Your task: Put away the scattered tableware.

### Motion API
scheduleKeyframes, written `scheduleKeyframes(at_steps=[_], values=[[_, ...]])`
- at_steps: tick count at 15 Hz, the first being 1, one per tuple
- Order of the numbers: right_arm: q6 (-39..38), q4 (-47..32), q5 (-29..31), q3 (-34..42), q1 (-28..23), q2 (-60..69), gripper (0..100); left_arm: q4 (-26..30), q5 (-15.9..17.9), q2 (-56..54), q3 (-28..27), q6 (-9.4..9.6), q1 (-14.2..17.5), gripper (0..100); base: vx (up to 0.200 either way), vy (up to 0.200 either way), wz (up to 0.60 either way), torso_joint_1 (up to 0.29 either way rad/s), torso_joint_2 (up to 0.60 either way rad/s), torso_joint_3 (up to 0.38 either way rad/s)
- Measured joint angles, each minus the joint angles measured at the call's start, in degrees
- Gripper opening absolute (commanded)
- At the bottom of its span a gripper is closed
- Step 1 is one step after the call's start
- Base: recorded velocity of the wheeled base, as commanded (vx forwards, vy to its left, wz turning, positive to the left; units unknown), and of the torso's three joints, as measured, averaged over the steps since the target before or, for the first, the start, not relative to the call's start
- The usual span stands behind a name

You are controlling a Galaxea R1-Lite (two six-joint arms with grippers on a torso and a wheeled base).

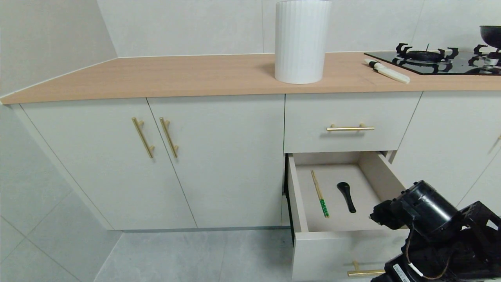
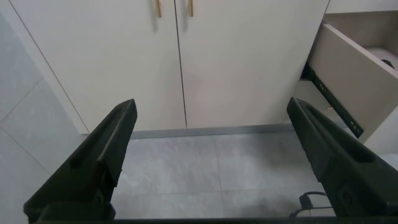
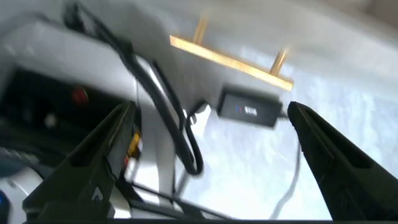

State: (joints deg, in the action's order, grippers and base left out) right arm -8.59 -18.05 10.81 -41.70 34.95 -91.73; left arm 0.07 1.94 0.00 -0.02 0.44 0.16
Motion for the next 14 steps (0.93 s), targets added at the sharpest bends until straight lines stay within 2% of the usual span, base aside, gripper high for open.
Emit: scheduleKeyframes(at_steps=[5, 8, 14], values=[[1.8, -1.6, 0.3, 0.1, -0.1, -1.7, 100, 0.0, 0.0, 0.0, 0.0, -0.01, 0.0, 100, 0.0, 0.0, 0.0, 0.0, 0.0, 0.0], [1.4, -0.1, 0.7, -0.9, -2.3, -5.0, 100, 0.0, 0.0, 0.0, 0.0, 0.0, 0.0, 100, 0.0, 0.0, 0.0, 0.0, 0.0, 0.0], [-7.7, 3.4, 2.0, -5.9, -6.4, -10.2, 100, 0.0, 0.0, 0.0, 0.0, -0.01, 0.0, 100, 0.0, 0.0, 0.0, 0.0, 0.0, 0.0]])
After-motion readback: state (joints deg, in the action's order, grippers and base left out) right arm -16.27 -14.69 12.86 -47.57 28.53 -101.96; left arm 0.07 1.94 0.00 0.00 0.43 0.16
